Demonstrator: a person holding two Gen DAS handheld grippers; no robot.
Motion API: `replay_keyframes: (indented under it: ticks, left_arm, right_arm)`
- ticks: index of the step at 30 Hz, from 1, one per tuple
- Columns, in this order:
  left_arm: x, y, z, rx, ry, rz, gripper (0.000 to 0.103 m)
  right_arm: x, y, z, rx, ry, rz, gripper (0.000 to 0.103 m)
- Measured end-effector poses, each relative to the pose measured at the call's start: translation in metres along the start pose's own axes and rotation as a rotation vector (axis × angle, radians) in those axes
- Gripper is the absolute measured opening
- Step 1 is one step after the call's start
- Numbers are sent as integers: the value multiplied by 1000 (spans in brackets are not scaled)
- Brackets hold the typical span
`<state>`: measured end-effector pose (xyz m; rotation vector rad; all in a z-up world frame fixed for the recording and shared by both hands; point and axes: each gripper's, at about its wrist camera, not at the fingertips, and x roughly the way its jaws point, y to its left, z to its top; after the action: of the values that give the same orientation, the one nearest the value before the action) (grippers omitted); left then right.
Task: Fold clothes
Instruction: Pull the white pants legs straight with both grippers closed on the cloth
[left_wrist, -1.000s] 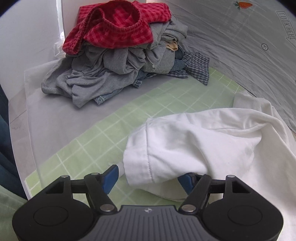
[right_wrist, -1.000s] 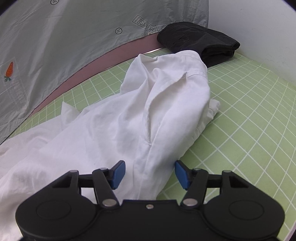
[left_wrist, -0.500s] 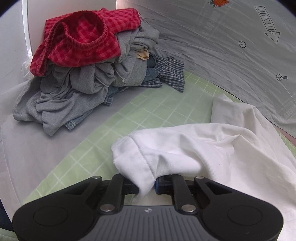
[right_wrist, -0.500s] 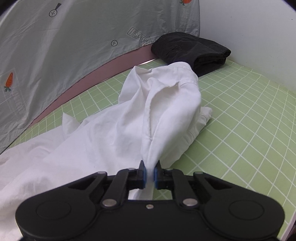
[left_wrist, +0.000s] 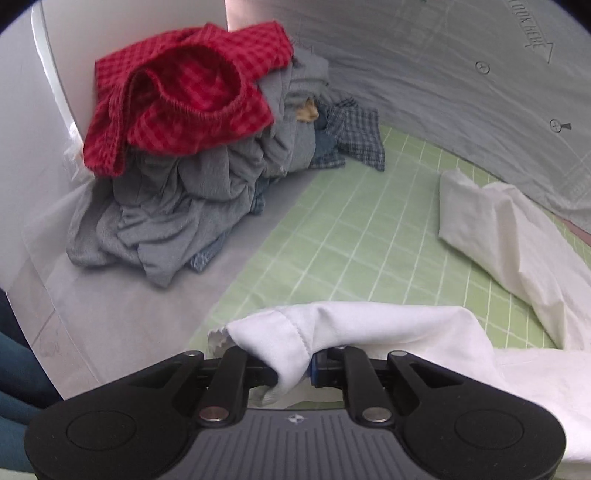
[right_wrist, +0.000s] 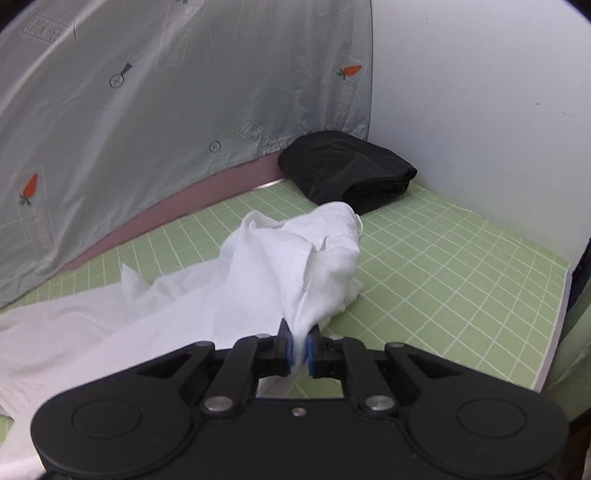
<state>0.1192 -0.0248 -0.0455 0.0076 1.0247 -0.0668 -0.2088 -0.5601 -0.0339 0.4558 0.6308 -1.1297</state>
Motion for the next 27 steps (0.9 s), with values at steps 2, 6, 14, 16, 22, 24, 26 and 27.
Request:
replay_keyframes:
  ticks: [2,6,14,16,22,24,26,27]
  left_arm:
    - [-3,5,-2,-12,-6,-10,16]
    - [-10,14,-5,-35,-18,-29,16]
    - [-38,1,7,28,-148,-74,15]
    - [-23,0,7,34,-97,-70,16]
    - [28,28,-19,28,177,-6,22]
    - [23,39,-25,43,198,-5,26]
    - [20,50,-29,11,200,-13,31]
    - [19,56,-31,-7,200,-17,32]
  right_arm:
    - [9,-8,-19,13,59,-29,7]
    - [14,-20,-39,18,111,-69,7]
    - [0,-21,-54,-31,105,-91,7]
    - [1,-24,-62,-33,124,-105,7]
    - [4,-33,-82,-20,176,-121,9]
    - [1,-34,-85,-26,171,-122,10]
    - [-1,-34,-88,-33,170,-125,12]
    - [-1,-35,-89,-28,173,-123,16]
